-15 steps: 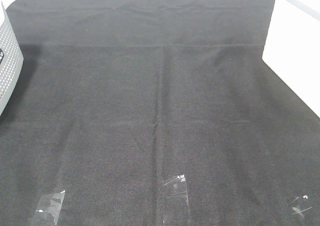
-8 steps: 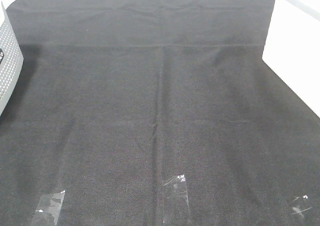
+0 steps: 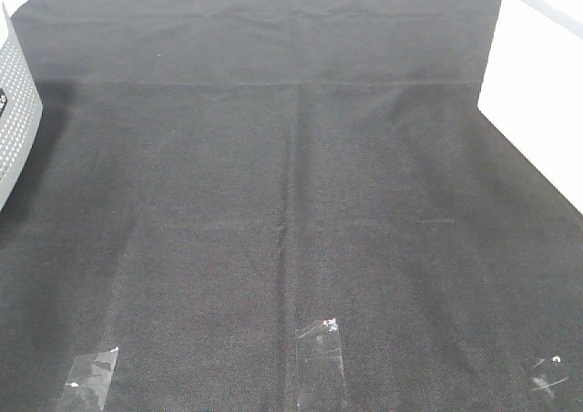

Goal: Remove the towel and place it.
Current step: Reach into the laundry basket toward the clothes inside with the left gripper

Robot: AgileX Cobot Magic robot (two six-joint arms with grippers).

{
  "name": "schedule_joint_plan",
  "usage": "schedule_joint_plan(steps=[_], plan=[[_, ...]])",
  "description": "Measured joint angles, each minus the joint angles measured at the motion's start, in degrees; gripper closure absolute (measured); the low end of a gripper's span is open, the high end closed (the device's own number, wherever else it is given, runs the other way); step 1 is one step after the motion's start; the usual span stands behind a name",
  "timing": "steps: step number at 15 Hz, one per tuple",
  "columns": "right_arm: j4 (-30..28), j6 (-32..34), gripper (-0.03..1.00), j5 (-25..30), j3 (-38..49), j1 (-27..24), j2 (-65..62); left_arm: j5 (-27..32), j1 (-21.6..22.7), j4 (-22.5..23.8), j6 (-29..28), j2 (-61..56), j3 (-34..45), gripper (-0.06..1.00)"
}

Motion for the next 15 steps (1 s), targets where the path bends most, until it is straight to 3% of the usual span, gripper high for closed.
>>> schedule_joint_plan(steps=[5, 8, 10, 11, 12, 13, 15], plan=[[0.0, 0.0, 0.18, 0.0, 0.0, 0.0, 0.0, 0.0, 0.0, 1.9, 10.2, 12.1, -8.0, -0.05], [0.0, 0.0, 0.18, 0.0, 0.0, 0.0, 0.0, 0.0, 0.0, 5.0, 19.7, 21.8, -12.3, -0.05], [0.0, 0.0, 0.18, 0.0, 0.0, 0.0, 0.0, 0.0, 0.0, 7.9, 20.3, 25.4, -13.8, -0.05], [0.0, 0.0, 0.18, 0.0, 0.0, 0.0, 0.0, -0.1, 0.0, 11.5, 22.2, 30.3, -16.0, -0.05], [0.0, 0.0, 0.18, 0.0, 0.0, 0.0, 0.0, -0.1, 0.0, 11.5, 22.2, 30.3, -16.0, -0.05], [0.0, 0.0, 0.18, 0.0, 0.0, 0.0, 0.0, -2.6, 0.0, 15.8, 23.0, 36.8, -18.7, -0.05], [0.0, 0.0, 0.18, 0.0, 0.0, 0.0, 0.0, -4.2, 0.1, 17.0, 23.1, 39.5, -19.7, -0.05]])
